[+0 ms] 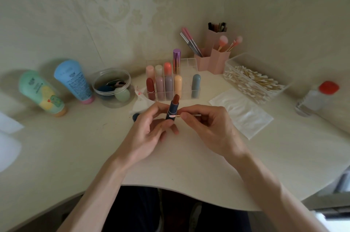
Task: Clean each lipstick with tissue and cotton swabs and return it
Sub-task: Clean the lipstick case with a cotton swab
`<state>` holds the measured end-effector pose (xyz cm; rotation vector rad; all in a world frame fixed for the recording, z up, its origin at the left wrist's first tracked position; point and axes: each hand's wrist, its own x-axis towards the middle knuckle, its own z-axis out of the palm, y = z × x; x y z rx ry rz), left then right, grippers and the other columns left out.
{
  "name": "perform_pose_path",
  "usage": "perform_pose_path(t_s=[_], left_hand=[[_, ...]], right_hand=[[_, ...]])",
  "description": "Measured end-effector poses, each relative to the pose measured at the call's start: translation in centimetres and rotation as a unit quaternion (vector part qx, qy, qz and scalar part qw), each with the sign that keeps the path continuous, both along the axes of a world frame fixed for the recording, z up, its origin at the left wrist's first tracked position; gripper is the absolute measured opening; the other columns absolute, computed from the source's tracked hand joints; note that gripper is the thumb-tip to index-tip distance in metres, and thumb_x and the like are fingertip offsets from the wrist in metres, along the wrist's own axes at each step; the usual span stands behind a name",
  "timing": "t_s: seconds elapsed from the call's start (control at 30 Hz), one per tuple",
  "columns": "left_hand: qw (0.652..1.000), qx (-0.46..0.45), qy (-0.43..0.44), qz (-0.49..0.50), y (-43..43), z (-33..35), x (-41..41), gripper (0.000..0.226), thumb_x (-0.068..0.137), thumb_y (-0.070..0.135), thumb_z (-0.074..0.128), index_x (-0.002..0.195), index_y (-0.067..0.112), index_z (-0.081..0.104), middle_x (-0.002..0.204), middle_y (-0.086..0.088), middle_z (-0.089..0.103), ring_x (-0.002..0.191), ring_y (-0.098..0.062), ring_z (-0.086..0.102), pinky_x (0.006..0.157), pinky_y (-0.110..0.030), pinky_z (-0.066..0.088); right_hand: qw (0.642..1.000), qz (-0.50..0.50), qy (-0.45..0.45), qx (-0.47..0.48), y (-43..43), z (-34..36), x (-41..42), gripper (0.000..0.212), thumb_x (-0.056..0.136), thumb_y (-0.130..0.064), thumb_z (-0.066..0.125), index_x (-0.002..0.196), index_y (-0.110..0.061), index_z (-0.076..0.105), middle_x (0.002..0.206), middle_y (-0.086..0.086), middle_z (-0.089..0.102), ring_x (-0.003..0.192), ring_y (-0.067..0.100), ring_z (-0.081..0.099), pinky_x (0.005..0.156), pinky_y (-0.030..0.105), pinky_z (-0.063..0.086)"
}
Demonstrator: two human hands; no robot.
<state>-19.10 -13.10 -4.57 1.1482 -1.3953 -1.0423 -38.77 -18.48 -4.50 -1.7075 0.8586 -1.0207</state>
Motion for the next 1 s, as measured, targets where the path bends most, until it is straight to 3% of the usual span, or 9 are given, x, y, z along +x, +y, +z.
perform_pose_path(t_s=[0.07, 0.2, 0.3, 0.43, 0.57, 0.63, 0.7, 0.9, 1.0], left_hand=[[1.0, 0.002, -0.015, -0.004, -0.02, -0.08, 0.11, 0.021, 0.104, 0.002, 0.055, 0.119, 0.014, 0.064, 0.087, -0.008, 0.071, 0.071, -0.014, 0.062, 0.061, -0.028, 0.044], [1.0, 0.015, 0.007, 0.003, -0.16, -0.25, 0.15, 0.032, 0.092, -0.003, 0.071, 0.121, 0.011, 0.066, 0.1, -0.007, 0.07, 0.084, -0.013, 0.07, 0.082, -0.021, 0.054], [0.999, 0.026, 0.027, 0.025, -0.14, -0.08, 0.03, 0.025, 0.092, -0.001, 0.071, 0.114, 0.009, 0.068, 0.093, -0.004, 0.07, 0.071, -0.018, 0.07, 0.066, -0.015, 0.049], [0.999, -0.002, 0.026, 0.044, -0.25, -0.09, 0.08, 0.024, 0.091, -0.004, 0.07, 0.113, 0.006, 0.072, 0.12, -0.002, 0.061, 0.068, -0.025, 0.069, 0.049, -0.03, 0.045], [0.999, -0.005, 0.015, 0.028, -0.09, 0.11, 0.0, 0.033, 0.094, -0.01, 0.064, 0.12, 0.009, 0.072, 0.099, -0.002, 0.068, 0.066, -0.024, 0.067, 0.058, -0.029, 0.052], [0.999, 0.002, 0.031, 0.041, -0.04, 0.26, -0.09, 0.033, 0.093, -0.011, 0.065, 0.12, 0.008, 0.069, 0.101, -0.007, 0.073, 0.065, -0.028, 0.071, 0.061, -0.03, 0.056], [0.997, 0.005, 0.052, 0.053, 0.01, 0.22, -0.09, 0.025, 0.093, -0.01, 0.066, 0.112, 0.007, 0.066, 0.106, -0.012, 0.075, 0.069, -0.035, 0.074, 0.064, -0.034, 0.059], [0.998, 0.012, 0.026, 0.051, -0.01, 0.28, -0.05, 0.03, 0.08, 0.013, 0.082, 0.106, 0.017, 0.066, 0.106, -0.004, 0.075, 0.074, -0.024, 0.069, 0.069, -0.03, 0.056], [0.998, 0.012, 0.028, 0.06, -0.3, 0.02, 0.01, 0.024, 0.084, 0.006, 0.08, 0.102, 0.017, 0.068, 0.098, -0.001, 0.076, 0.064, -0.021, 0.062, 0.066, -0.027, 0.051]], right_hand=[[1.0, -0.003, -0.005, -0.004, 0.1, 0.01, 0.03, 0.015, 0.099, -0.01, 0.071, 0.109, -0.012, 0.082, 0.097, -0.007, 0.081, 0.078, 0.002, 0.069, 0.072, 0.015, 0.048], [1.0, -0.009, -0.003, -0.02, 0.22, -0.06, 0.21, 0.015, 0.098, -0.011, 0.072, 0.109, -0.01, 0.082, 0.096, -0.008, 0.081, 0.075, 0.0, 0.067, 0.07, 0.014, 0.047], [1.0, -0.002, 0.004, -0.03, 0.22, -0.14, 0.21, 0.014, 0.098, -0.011, 0.072, 0.108, -0.01, 0.082, 0.096, -0.007, 0.08, 0.075, 0.002, 0.065, 0.07, 0.016, 0.047], [0.999, 0.002, -0.002, -0.036, 0.35, -0.07, 0.13, 0.015, 0.099, -0.009, 0.071, 0.109, -0.008, 0.082, 0.096, -0.005, 0.08, 0.073, 0.001, 0.063, 0.068, 0.015, 0.044], [0.999, -0.005, 0.001, -0.039, 0.32, 0.0, 0.04, 0.015, 0.099, -0.009, 0.071, 0.109, -0.01, 0.082, 0.101, -0.009, 0.08, 0.078, 0.009, 0.069, 0.07, 0.025, 0.051], [0.999, -0.013, 0.01, -0.044, 0.21, -0.06, 0.03, 0.015, 0.1, -0.012, 0.07, 0.109, -0.011, 0.081, 0.101, -0.008, 0.08, 0.083, 0.02, 0.072, 0.073, 0.04, 0.055], [0.999, -0.017, 0.012, -0.041, 0.21, -0.09, 0.08, 0.014, 0.1, -0.012, 0.07, 0.109, -0.011, 0.081, 0.1, -0.006, 0.08, 0.085, 0.025, 0.073, 0.076, 0.046, 0.056], [0.999, -0.014, 0.01, -0.042, 0.27, -0.15, 0.1, 0.014, 0.099, -0.012, 0.071, 0.108, -0.011, 0.082, 0.097, -0.005, 0.08, 0.08, 0.023, 0.07, 0.072, 0.041, 0.054], [0.998, -0.002, 0.024, -0.062, 0.39, -0.18, 0.18, 0.014, 0.099, -0.011, 0.071, 0.108, -0.012, 0.082, 0.088, 0.001, 0.076, 0.07, 0.023, 0.06, 0.064, 0.036, 0.046]])
